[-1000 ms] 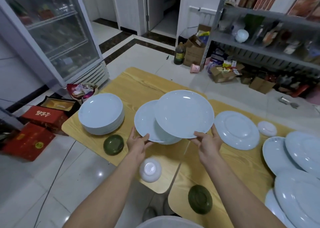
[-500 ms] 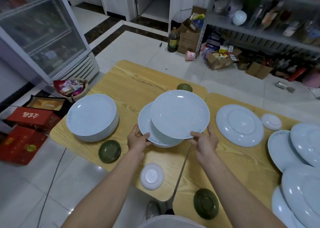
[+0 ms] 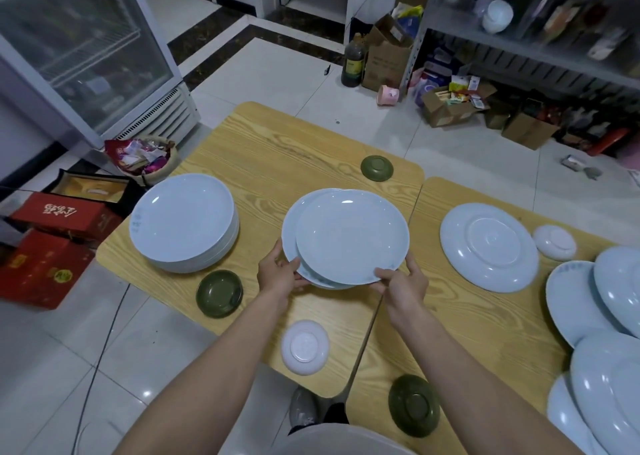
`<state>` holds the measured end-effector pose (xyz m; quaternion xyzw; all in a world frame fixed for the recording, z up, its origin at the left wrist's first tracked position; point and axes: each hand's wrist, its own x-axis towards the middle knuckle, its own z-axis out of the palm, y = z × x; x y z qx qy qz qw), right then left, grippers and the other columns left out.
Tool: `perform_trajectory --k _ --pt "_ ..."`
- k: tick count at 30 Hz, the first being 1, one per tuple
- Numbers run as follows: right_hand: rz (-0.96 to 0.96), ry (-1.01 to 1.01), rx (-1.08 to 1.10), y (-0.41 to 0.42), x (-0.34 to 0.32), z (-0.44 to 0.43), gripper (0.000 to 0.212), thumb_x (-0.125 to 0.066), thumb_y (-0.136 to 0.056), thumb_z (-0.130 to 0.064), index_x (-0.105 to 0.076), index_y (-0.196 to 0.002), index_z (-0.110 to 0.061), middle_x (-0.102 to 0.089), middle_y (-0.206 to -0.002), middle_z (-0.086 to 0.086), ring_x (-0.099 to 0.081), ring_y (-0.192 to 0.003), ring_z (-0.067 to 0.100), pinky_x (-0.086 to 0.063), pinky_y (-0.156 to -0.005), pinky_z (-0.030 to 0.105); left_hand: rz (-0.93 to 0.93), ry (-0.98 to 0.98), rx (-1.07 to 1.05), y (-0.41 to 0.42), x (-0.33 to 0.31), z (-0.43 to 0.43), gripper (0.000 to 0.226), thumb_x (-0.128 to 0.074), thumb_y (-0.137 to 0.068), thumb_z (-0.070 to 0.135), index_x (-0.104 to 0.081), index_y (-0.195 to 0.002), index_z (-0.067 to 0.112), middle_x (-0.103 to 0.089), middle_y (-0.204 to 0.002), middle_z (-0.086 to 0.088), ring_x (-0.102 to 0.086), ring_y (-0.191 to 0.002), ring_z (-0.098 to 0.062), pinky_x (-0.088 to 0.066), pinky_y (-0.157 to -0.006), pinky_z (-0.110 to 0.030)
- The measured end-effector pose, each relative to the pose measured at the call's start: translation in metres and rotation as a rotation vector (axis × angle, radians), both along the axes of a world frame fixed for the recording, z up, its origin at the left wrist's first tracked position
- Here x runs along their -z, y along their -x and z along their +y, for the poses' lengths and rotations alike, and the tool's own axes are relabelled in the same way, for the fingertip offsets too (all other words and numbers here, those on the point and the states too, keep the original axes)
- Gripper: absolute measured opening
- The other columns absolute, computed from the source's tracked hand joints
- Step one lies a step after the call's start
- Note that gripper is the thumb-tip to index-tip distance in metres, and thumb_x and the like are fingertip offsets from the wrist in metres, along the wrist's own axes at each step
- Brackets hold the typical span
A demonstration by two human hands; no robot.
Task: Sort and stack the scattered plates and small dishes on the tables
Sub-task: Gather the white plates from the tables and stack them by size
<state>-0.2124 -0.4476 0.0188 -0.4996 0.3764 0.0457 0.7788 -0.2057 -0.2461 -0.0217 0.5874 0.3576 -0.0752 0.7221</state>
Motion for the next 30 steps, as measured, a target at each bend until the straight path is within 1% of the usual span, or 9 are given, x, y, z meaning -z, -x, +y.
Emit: perform_trajectory --k 3,6,9,11,13,17,22,26,30 --pt "0.006 0.014 -0.038 -0.002 0.001 0.001 0.088 -0.063 -0.074 0.023 -0.041 -0.149 -0.018 -0.056 -0.135 0.004 -0.067 -0.099 0.027 -0.062 -0.062 0.038 -0.013 0.022 0.019 0.001 0.002 0.003 0.068 -0.061 -0.094 -0.001 -0.037 -0.149 0.030 -0.063 -0.115 -0.010 -0.074 -0.072 -0.018 -0.060 -0.058 -0.034" --pt "0.007 0.031 -0.064 -0.005 0.003 0.001 0.088 -0.064 -0.075 0.022 -0.041 -0.149 -0.019 -0.055 -0.137 0.006 -0.067 -0.104 0.031 -0.061 -0.061 0.036 -0.023 0.030 0.048 0.001 0.006 0.007 0.067 -0.058 -0.096 0.000 -0.035 -0.150 0.030 -0.057 -0.129 -0.016 -0.074 -0.073 -0.017 -0.059 -0.059 -0.032" --pt "0.023 0.067 -0.084 -0.008 0.004 0.002 0.087 -0.065 -0.076 0.020 -0.040 -0.150 -0.018 -0.063 -0.117 0.000 -0.069 -0.098 0.026 -0.063 -0.065 0.039 -0.026 0.039 0.071 0.000 0.009 0.011 0.065 -0.053 -0.097 -0.003 -0.035 -0.150 0.030 -0.044 -0.144 -0.027 -0.074 -0.073 -0.017 -0.060 -0.061 -0.033" --pt "0.032 0.111 -0.099 -0.010 0.005 0.002 0.085 -0.067 -0.075 0.020 -0.042 -0.149 -0.016 -0.064 -0.098 -0.011 -0.070 -0.090 0.020 -0.062 -0.071 0.042 -0.028 0.037 0.080 -0.001 0.010 0.011 0.065 -0.052 -0.097 -0.004 -0.036 -0.150 0.031 -0.043 -0.144 -0.029 -0.074 -0.072 -0.017 -0.060 -0.061 -0.033" --pt "0.041 0.182 -0.123 -0.013 0.007 0.002 0.084 -0.071 -0.073 0.019 -0.047 -0.145 -0.016 -0.067 -0.090 -0.012 -0.070 -0.086 0.016 -0.062 -0.073 0.038 -0.034 0.038 0.082 -0.001 0.011 0.011 0.066 -0.054 -0.096 -0.004 -0.037 -0.150 0.030 -0.048 -0.140 -0.029 -0.073 -0.071 -0.017 -0.060 -0.060 -0.034" --pt "0.075 0.347 -0.166 -0.018 0.008 0.004 0.080 -0.076 -0.068 0.015 -0.057 -0.137 -0.021 -0.072 -0.095 -0.002 -0.068 -0.092 0.018 -0.057 -0.091 0.038 -0.022 0.032 0.075 -0.001 0.012 0.010 0.066 -0.055 -0.096 -0.003 -0.037 -0.149 0.030 -0.056 -0.128 -0.026 -0.071 -0.068 -0.017 -0.060 -0.061 -0.035" --pt "0.119 0.411 -0.219 -0.020 0.011 0.004 0.072 -0.079 -0.067 0.012 -0.065 -0.130 -0.021 -0.071 -0.096 0.005 -0.068 -0.088 0.019 -0.057 -0.090 0.035 0.004 0.000 0.066 -0.001 0.012 0.009 0.063 -0.052 -0.097 -0.004 -0.039 -0.149 0.030 -0.053 -0.091 -0.009 -0.062 -0.072 -0.020 -0.061 -0.062 -0.034" --pt "0.142 0.401 -0.251 -0.020 0.011 0.006 0.070 -0.081 -0.067 0.010 -0.065 -0.129 -0.018 -0.066 -0.082 -0.003 -0.064 -0.082 0.018 -0.054 -0.085 0.030 0.005 -0.040 0.064 0.000 0.012 0.007 0.062 -0.048 -0.099 -0.005 -0.038 -0.149 0.028 -0.048 -0.085 -0.005 -0.058 -0.070 -0.019 -0.061 -0.061 -0.032" --pt "0.145 0.404 -0.261 -0.020 0.012 0.006 0.072 -0.081 -0.068 0.011 -0.062 -0.132 -0.016 -0.066 -0.086 0.000 -0.063 -0.083 0.017 -0.051 -0.086 0.028 0.006 -0.046 0.061 0.000 0.010 0.006 0.062 -0.048 -0.099 -0.006 -0.038 -0.149 0.028 -0.047 -0.083 -0.005 -0.057 -0.071 -0.020 -0.060 -0.061 -0.032"
